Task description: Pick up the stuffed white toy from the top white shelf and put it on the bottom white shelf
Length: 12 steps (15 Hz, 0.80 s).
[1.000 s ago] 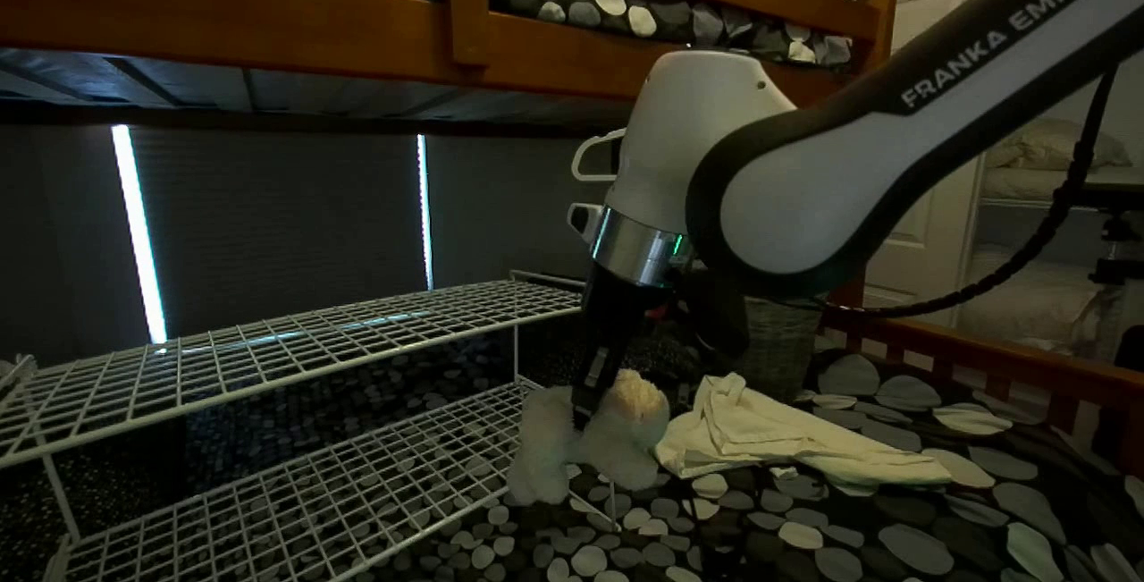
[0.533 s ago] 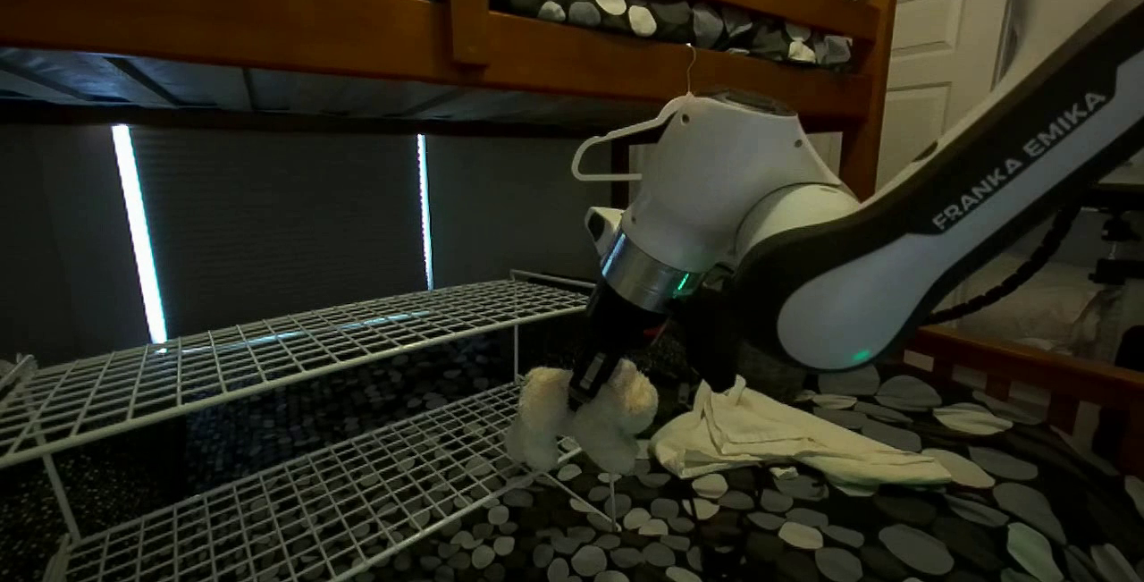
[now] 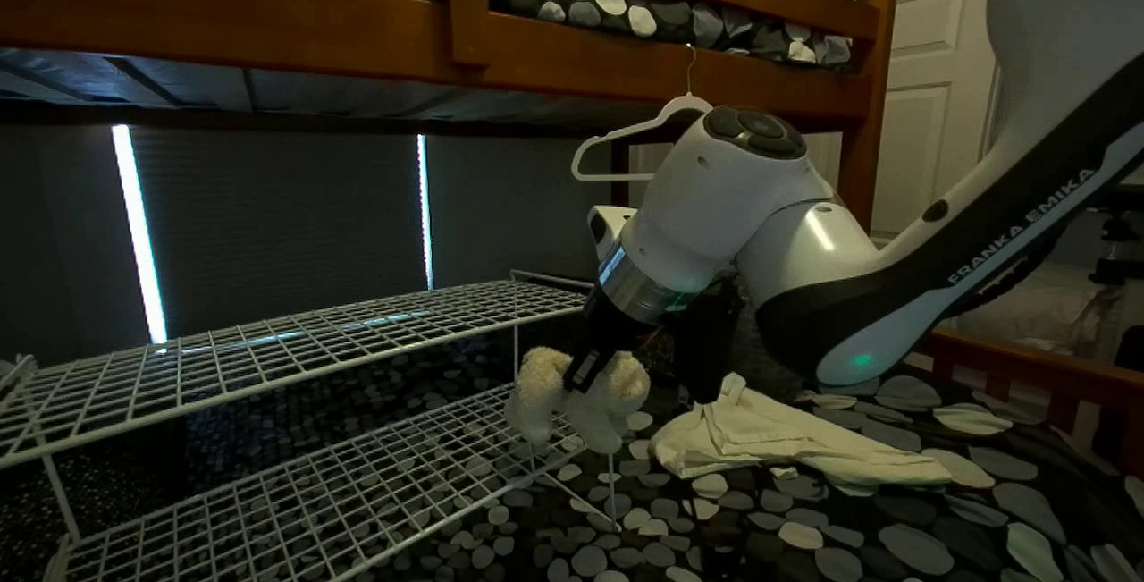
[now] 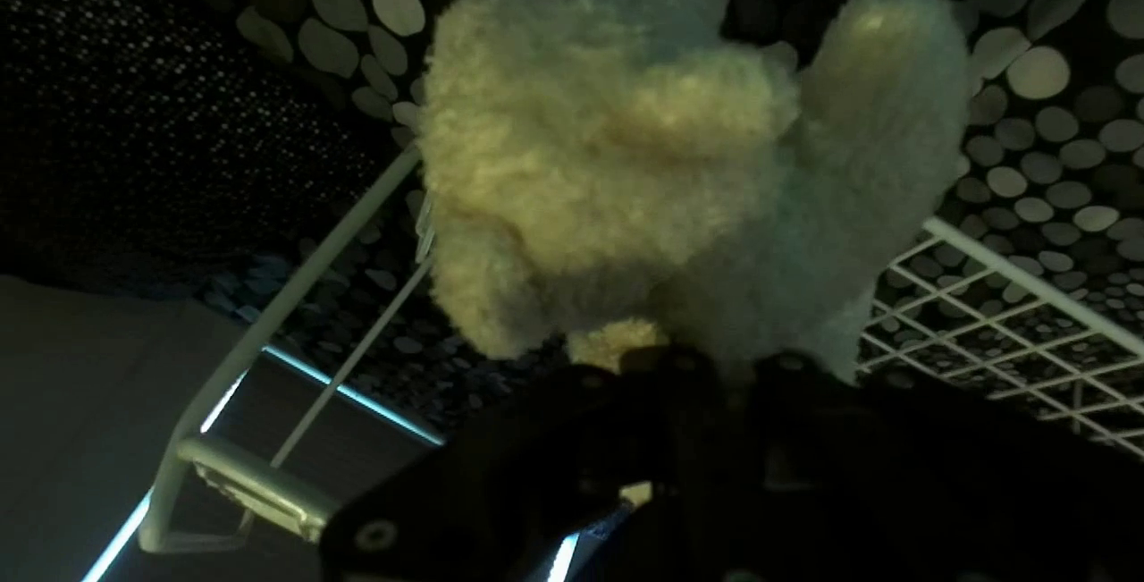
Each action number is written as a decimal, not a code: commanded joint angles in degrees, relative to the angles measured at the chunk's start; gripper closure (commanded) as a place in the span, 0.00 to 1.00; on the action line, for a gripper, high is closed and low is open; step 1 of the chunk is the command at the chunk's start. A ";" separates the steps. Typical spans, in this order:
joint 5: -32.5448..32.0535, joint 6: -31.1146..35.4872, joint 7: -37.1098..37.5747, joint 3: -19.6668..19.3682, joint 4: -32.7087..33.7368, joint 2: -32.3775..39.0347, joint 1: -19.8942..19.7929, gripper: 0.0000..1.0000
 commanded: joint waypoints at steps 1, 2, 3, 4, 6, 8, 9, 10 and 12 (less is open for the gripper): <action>-13.44 0.99 11.99 6.44 3.16 1.29 -7.14 0.98; -16.89 0.62 15.03 7.72 4.16 2.20 -8.33 0.98; -20.28 0.07 18.11 8.94 5.12 3.06 -9.35 0.98; -23.32 -0.26 20.74 9.88 6.04 4.25 -10.10 0.98; -30.12 -0.72 26.24 11.50 7.92 6.76 -11.24 0.98; -37.19 -2.04 31.32 12.40 10.12 9.83 -11.58 0.98; -40.47 -3.06 33.61 12.51 11.19 11.47 -11.47 0.98; -43.56 -4.16 35.66 12.49 12.15 13.15 -11.23 0.98; -49.33 -6.69 39.36 12.16 14.02 16.76 -10.47 0.98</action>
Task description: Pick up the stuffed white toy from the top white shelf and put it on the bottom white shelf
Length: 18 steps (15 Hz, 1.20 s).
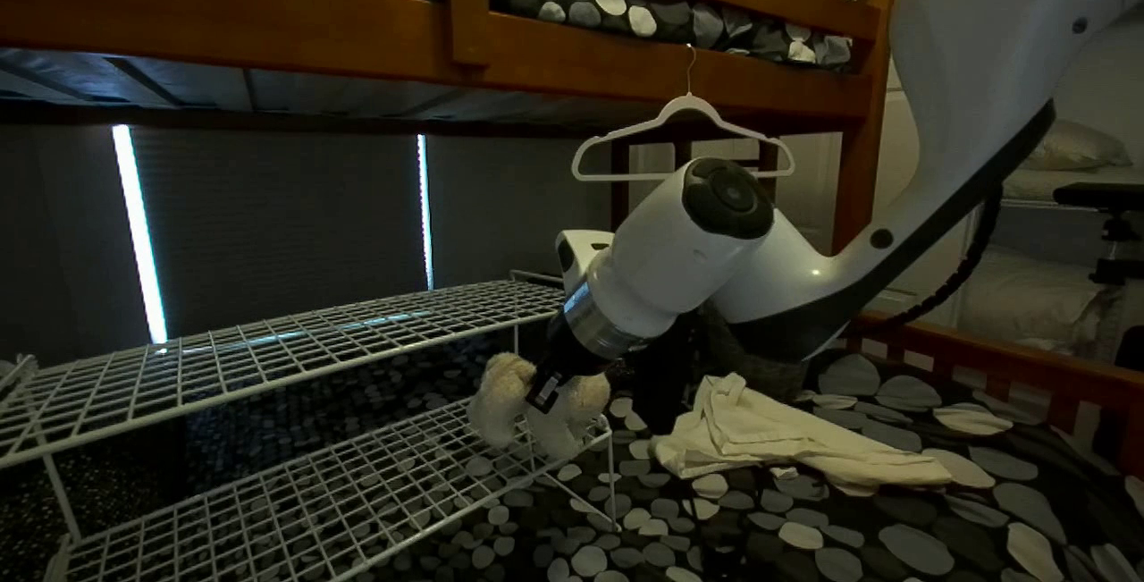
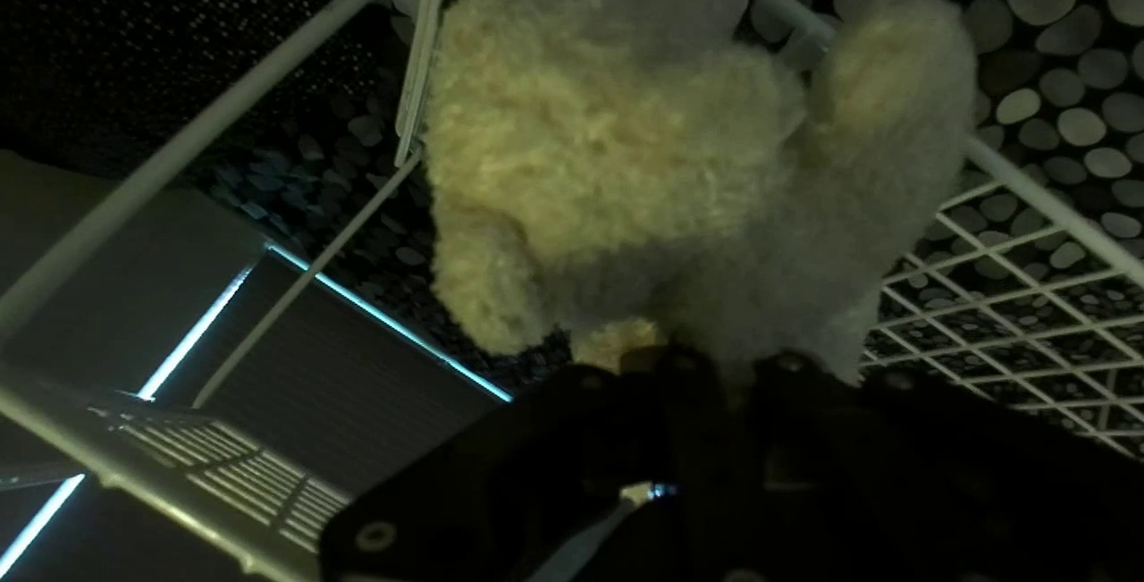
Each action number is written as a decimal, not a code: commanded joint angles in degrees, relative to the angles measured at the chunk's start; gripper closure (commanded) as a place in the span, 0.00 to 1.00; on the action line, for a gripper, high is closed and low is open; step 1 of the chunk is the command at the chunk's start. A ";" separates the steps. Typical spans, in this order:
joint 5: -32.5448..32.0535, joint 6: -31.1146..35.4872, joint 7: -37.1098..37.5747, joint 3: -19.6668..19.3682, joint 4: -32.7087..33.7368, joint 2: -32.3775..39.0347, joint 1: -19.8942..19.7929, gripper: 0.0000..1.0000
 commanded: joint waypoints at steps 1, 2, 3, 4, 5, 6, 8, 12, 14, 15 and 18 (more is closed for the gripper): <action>-10.37 -4.73 6.80 0.62 4.26 7.51 0.51 0.98; -13.18 -5.83 8.23 0.40 5.13 9.37 0.79 0.98; -15.70 -6.66 9.74 0.26 6.09 11.30 1.04 0.98; -18.33 -7.85 11.10 0.21 6.78 12.72 1.36 0.98; -20.82 -8.61 12.16 0.09 7.67 14.27 1.53 0.98; -22.96 -9.67 13.29 0.09 8.21 15.56 1.78 0.98; -24.70 -10.26 13.44 -0.10 9.15 18.23 1.86 0.98; -23.42 -9.46 11.56 -0.16 10.25 21.05 1.78 0.53; -22.26 -9.14 10.67 -0.06 10.44 21.26 1.78 0.37; -21.93 -9.08 10.42 -0.02 10.50 21.29 1.80 0.31; -19.07 -7.67 10.21 -6.49 10.10 17.95 7.96 0.06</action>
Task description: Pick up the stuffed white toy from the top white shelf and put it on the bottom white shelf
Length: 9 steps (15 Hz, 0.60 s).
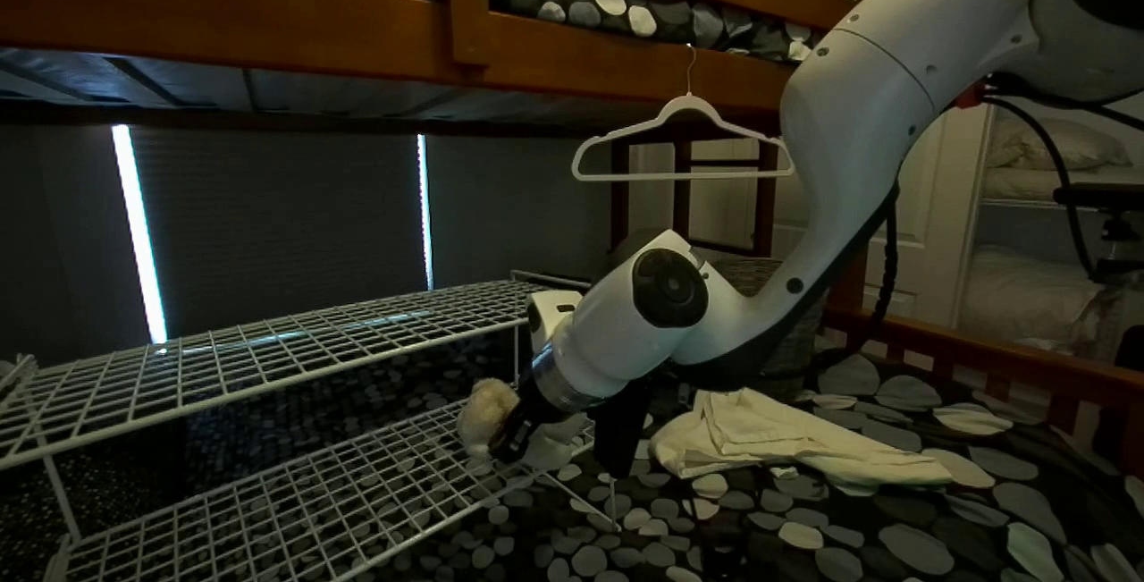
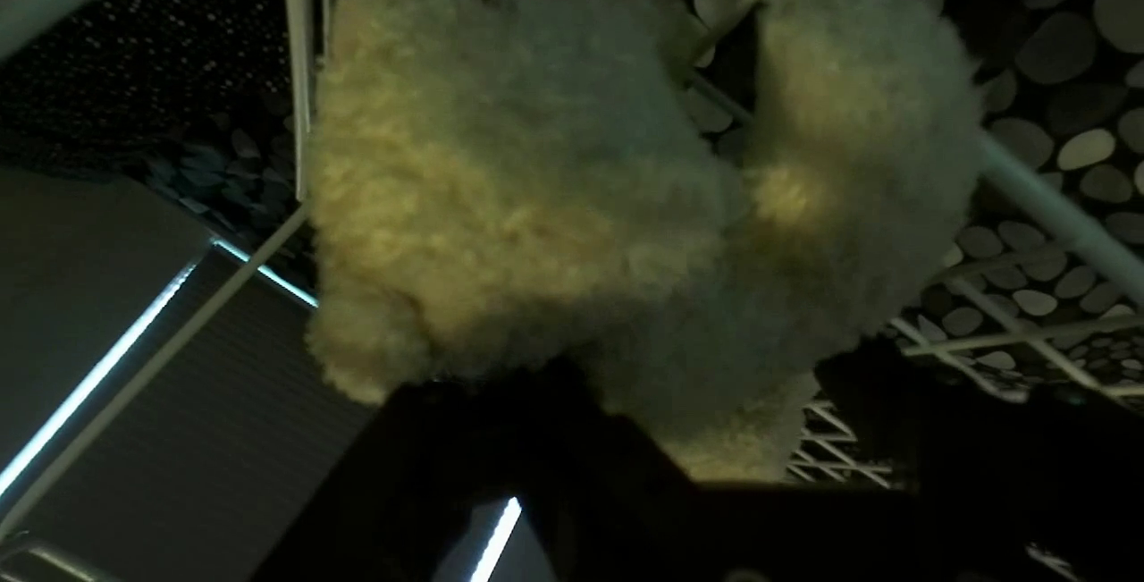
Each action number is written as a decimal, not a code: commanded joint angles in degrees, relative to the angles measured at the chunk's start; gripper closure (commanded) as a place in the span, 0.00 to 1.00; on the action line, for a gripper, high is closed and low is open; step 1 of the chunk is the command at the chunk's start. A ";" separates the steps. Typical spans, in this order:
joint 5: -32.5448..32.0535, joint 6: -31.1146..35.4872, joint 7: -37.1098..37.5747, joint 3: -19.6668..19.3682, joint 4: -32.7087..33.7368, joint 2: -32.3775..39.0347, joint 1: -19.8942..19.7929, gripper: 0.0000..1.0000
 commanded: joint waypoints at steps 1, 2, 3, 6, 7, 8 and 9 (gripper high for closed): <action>5.79 1.68 -2.27 -7.57 -0.69 -3.04 7.29 0.01; 7.98 1.79 -3.27 -9.52 -0.99 -3.81 9.10 0.00; 10.54 2.20 -4.57 -11.30 -1.29 -4.63 10.87 0.00; 14.71 0.75 -7.37 -7.09 -1.80 -5.78 7.75 0.00; 16.52 0.71 -8.27 -6.80 -1.99 -6.50 7.70 0.00; 17.65 0.84 -9.15 -6.70 -1.96 -6.97 7.63 0.00; 19.69 0.95 -10.59 -6.47 -2.36 -7.52 7.57 0.00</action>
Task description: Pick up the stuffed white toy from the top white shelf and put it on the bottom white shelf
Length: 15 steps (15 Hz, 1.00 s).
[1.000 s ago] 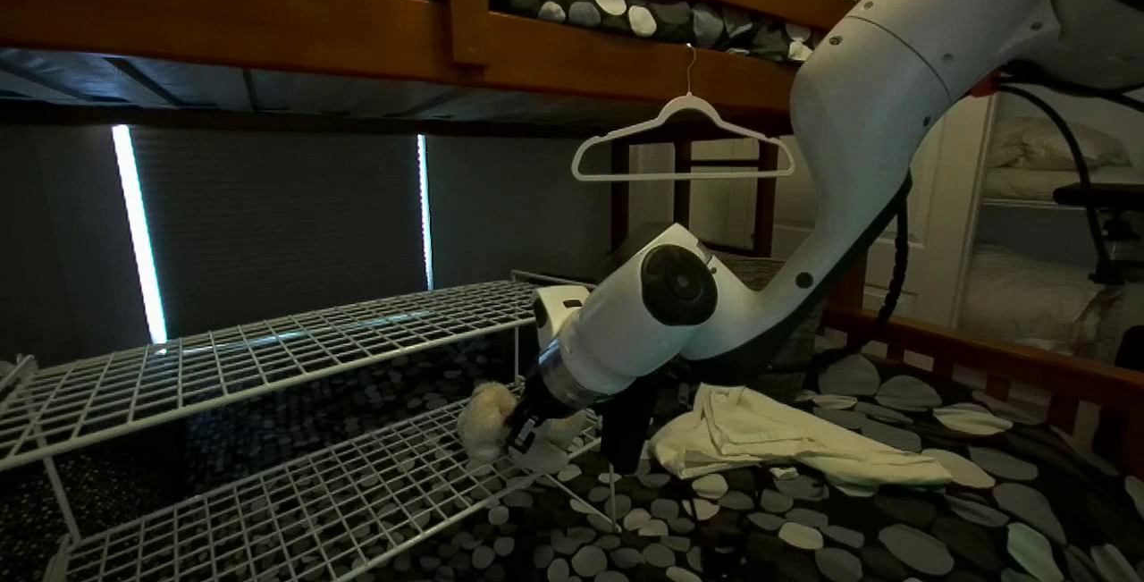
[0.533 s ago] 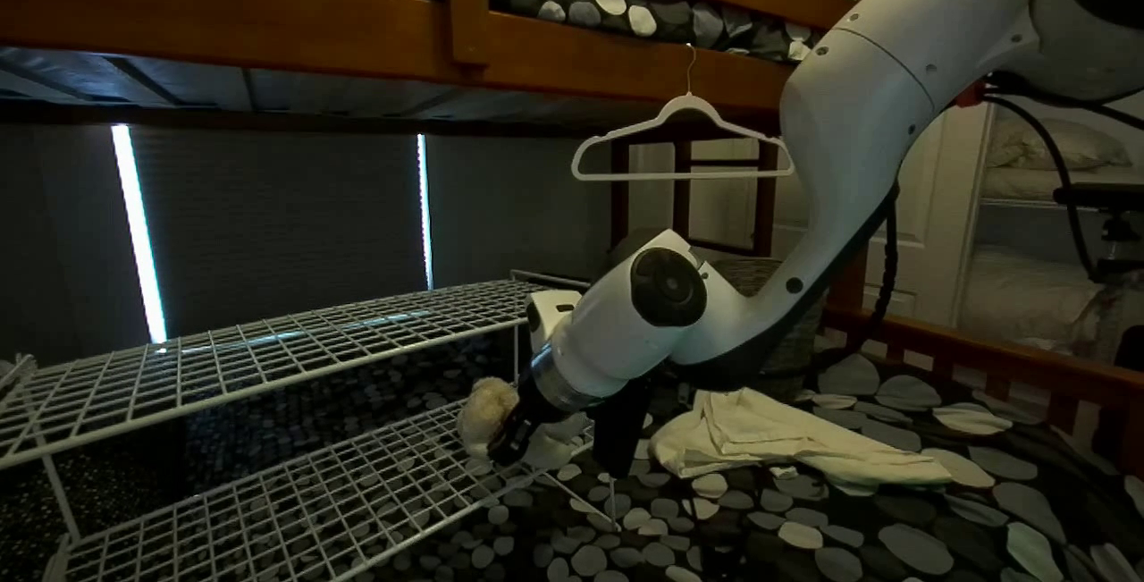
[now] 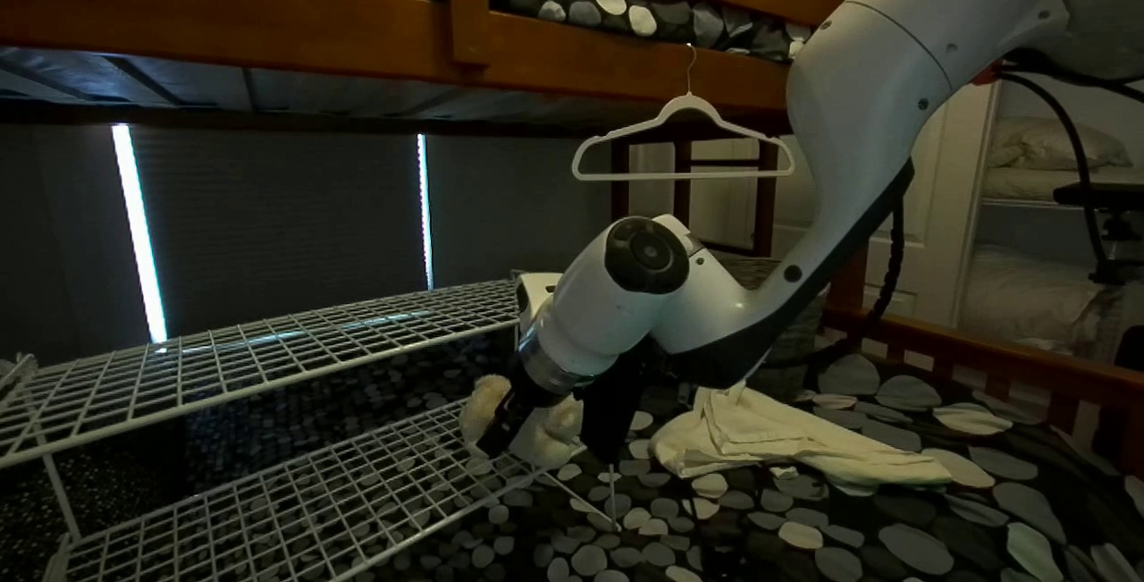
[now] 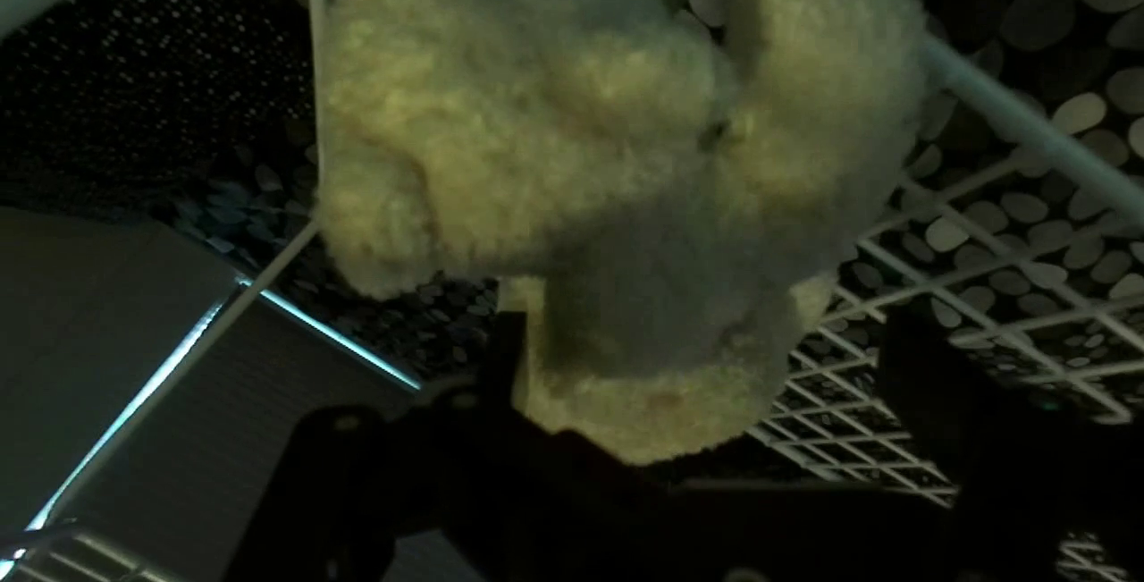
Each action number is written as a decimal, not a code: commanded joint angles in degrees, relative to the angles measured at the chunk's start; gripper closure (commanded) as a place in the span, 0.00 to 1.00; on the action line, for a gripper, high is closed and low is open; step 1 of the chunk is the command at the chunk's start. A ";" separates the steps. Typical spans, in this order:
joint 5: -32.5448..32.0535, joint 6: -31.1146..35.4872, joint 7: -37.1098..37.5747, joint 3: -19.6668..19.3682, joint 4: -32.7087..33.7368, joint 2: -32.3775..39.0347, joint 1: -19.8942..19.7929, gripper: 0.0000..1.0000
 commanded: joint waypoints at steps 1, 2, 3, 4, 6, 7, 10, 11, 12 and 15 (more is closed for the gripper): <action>9.76 1.79 -6.13 -5.66 -2.95 -4.84 5.68 0.00; 12.95 1.94 -8.86 -6.51 -3.59 -5.43 6.58 0.00; 16.58 1.97 -12.20 -8.08 -4.48 -6.30 8.32 0.00; 20.31 1.94 -15.61 -9.52 -5.24 -7.16 9.97 0.00; 28.75 1.14 -22.89 -11.60 -7.10 -9.27 12.77 0.00; 33.42 0.29 -27.13 -6.86 -8.25 -9.95 8.71 0.00; 47.20 -2.54 -37.08 -4.27 -10.36 -12.10 7.97 0.00; 51.81 -5.30 -39.79 -3.17 -10.40 -12.39 7.48 0.00; 56.46 -8.44 -42.50 -2.28 -10.26 -12.88 6.95 0.00; 70.24 -16.38 -51.03 -0.67 -8.20 -14.04 5.18 0.00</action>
